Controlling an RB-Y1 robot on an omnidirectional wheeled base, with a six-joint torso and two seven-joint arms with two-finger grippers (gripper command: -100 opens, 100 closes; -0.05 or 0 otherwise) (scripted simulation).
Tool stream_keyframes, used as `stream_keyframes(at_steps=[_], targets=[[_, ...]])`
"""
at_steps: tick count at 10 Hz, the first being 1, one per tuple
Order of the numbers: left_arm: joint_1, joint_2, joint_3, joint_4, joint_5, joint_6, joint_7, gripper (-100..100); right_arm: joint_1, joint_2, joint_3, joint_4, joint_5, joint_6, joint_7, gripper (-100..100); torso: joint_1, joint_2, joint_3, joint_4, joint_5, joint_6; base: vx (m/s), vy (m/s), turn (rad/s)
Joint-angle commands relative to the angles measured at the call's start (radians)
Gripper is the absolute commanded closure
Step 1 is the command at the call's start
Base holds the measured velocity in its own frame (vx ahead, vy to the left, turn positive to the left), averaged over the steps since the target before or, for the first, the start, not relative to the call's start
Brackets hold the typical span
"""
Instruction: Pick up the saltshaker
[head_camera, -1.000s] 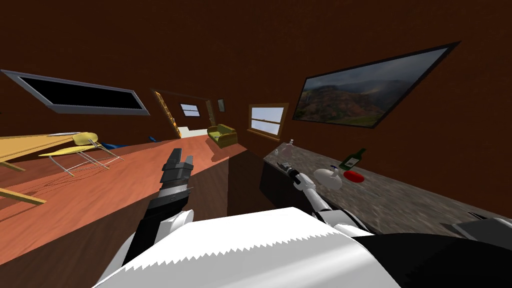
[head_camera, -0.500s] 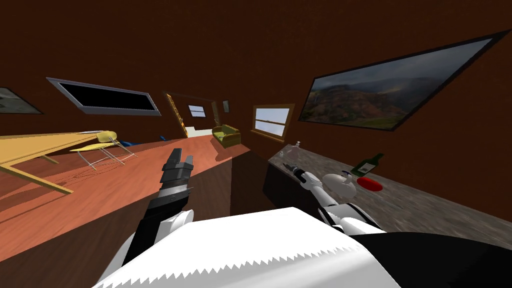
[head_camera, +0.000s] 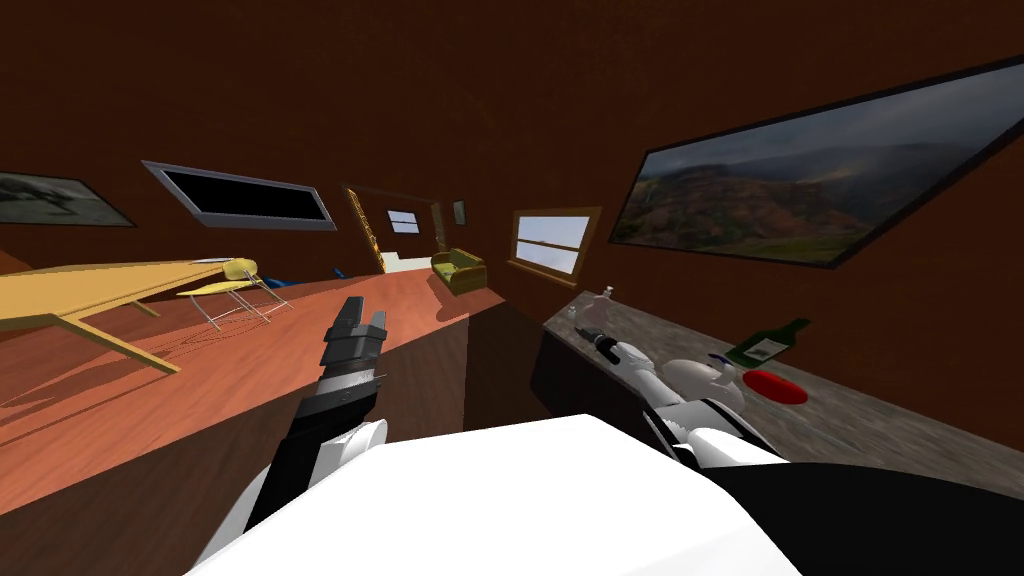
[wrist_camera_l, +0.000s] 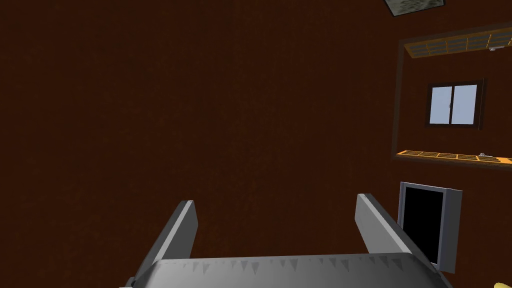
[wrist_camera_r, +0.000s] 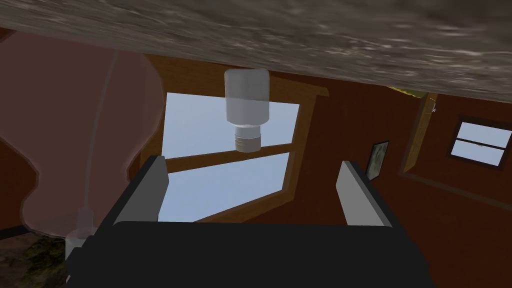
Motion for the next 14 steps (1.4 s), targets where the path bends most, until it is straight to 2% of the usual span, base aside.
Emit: stream_keyframes(at_steps=[1,6,8,9,10,11,12,14], targets=[[0.000,0.000,0.000,0.000,0.000,0.000,0.000,0,-0.008,-0.025,0.009,0.037,-0.001,0.016,-0.011,-100,0.000,0.000,0.000,0.000,0.000,0.000,0.068,0.018,0.171],[0.000,0.000,0.000,0.000,0.000,0.000,0.000,0,-0.035,-0.114,0.045,0.152,0.001,0.068,-0.044,-100,0.001,-0.005,-0.003,-0.001,0.000,0.000,0.103,0.011,0.163],[0.000,0.000,0.000,0.000,0.000,0.000,0.000,0,-0.043,-0.135,0.054,0.182,0.005,0.081,-0.046,-100,0.000,-0.006,-0.004,-0.002,0.000,0.000,0.117,0.001,0.149],[0.000,0.000,0.000,0.000,0.000,0.000,0.000,0,-0.040,-0.117,0.035,0.178,0.003,0.069,-0.025,-100,0.000,-0.006,-0.003,-0.001,0.000,0.000,0.047,-0.005,0.029],[0.000,0.000,0.000,0.000,0.000,0.000,0.000,0,-0.040,-0.119,0.037,0.177,0.003,0.073,-0.027,0,0.000,-0.002,-0.002,-0.001,0.000,0.001,0.010,-0.001,-0.003],[0.000,0.000,0.000,0.000,0.000,0.000,0.000,0,-0.040,-0.119,0.037,0.177,0.003,0.073,-0.027,-100,0.000,0.001,0.000,0.000,0.000,0.001,0.000,0.000,0.000],[0.000,0.000,0.000,0.000,0.000,0.000,0.000,0,-0.040,-0.119,0.037,0.177,0.003,0.073,-0.027,100,0.001,0.002,0.001,0.000,0.000,0.001,0.000,0.000,0.000],[0.000,0.000,0.000,0.000,0.000,0.000,0.000,0,-0.040,-0.119,0.037,0.177,0.003,0.073,-0.027,100,0.001,0.003,0.001,0.000,0.000,0.001,0.000,0.000,0.000]])
